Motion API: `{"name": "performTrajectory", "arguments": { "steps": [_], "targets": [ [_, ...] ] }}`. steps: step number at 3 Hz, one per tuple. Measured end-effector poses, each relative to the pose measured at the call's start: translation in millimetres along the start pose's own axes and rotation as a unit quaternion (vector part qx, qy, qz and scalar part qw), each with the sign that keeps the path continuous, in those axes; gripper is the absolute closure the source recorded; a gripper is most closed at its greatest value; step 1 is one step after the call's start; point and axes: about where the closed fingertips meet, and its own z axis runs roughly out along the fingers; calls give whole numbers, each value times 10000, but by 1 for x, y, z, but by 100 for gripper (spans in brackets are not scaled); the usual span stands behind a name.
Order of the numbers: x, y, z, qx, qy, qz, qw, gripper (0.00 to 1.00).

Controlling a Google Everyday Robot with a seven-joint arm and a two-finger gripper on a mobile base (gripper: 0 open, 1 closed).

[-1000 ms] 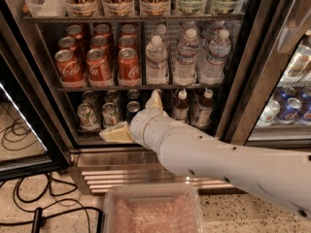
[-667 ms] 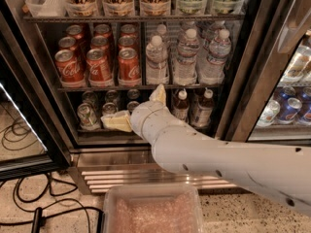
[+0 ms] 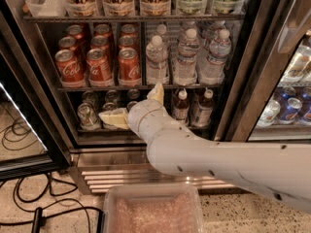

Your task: Pick coke can from middle shelf of fridge

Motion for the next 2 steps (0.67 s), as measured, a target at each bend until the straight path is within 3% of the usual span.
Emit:
{"name": "performTrajectory", "arguments": {
  "steps": [1,2],
  "targets": [
    [-9,0,19,174,-414,-77,9990,0],
    [-16,3,35,277,-723,-147,9969,6]
  ]
}}
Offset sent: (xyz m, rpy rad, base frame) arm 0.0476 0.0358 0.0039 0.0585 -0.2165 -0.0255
